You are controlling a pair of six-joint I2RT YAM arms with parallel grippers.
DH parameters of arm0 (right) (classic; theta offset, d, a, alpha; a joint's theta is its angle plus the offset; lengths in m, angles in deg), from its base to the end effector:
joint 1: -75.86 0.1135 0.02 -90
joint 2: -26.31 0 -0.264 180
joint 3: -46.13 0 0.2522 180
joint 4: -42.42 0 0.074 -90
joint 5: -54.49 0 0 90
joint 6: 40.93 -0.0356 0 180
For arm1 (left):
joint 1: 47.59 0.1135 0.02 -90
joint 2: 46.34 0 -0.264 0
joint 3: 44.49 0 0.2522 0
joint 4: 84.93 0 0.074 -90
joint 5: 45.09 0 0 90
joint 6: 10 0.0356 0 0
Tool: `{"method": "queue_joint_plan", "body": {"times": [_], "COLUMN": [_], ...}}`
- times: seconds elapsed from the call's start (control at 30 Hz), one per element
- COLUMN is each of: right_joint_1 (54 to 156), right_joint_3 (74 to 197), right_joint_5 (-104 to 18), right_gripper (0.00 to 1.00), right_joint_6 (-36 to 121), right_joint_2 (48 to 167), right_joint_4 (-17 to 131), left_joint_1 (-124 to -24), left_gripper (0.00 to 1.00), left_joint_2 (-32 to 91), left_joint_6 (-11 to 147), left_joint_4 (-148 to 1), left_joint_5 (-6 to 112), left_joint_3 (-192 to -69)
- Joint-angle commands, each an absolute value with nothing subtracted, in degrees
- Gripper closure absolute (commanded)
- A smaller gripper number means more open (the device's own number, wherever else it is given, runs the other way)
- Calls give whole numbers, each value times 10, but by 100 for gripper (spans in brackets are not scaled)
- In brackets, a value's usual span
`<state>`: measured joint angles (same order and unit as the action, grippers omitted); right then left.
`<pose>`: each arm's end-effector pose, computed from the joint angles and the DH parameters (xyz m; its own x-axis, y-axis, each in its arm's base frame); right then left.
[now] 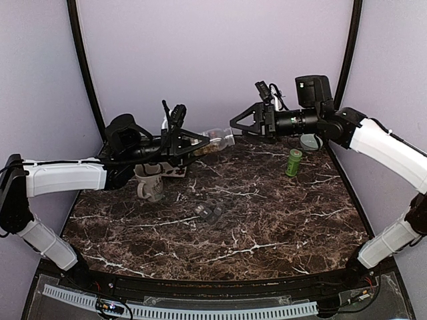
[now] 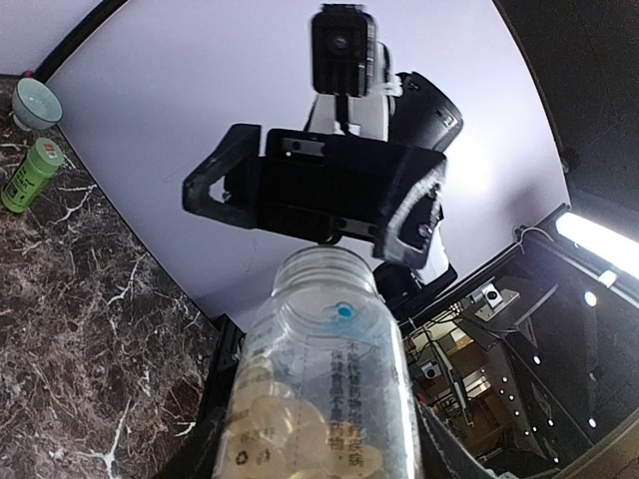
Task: Sort the pills into containers
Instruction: Unscrew the lid of the pill bottle.
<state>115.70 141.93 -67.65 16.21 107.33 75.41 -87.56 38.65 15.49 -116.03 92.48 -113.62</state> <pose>0.2348 0.2206 0.4061 -0.7064 0.0089 -0.7077 -0.6514 0.3828 0.6551 0.2392 -0.2348 0.3333 -0.7972 -0.1265 -0.5904 0.6032 -0.1268 -0.7874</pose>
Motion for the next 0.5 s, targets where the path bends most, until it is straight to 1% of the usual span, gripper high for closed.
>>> {"method": "queue_joint_plan", "body": {"times": [0.0,0.2,0.47], "right_joint_1": [1136,1136,1139], "right_joint_3": [1408,1410,1387], "right_joint_5": [-733,-769,-800], "right_gripper": [11,14,16], "right_joint_6": [43,6,-26], "right_joint_2": [1085,1092,1082], "right_joint_4": [720,717,703], "left_joint_1": [-871,-871,-871], "left_gripper": [100,100,100], "left_joint_2": [359,360,363], "left_joint_6": [235,286,334], "left_joint_4": [-1154,-1115,-1060], "left_joint_5": [943,947,949], "left_joint_3": [-1161,-1170,-1186]}}
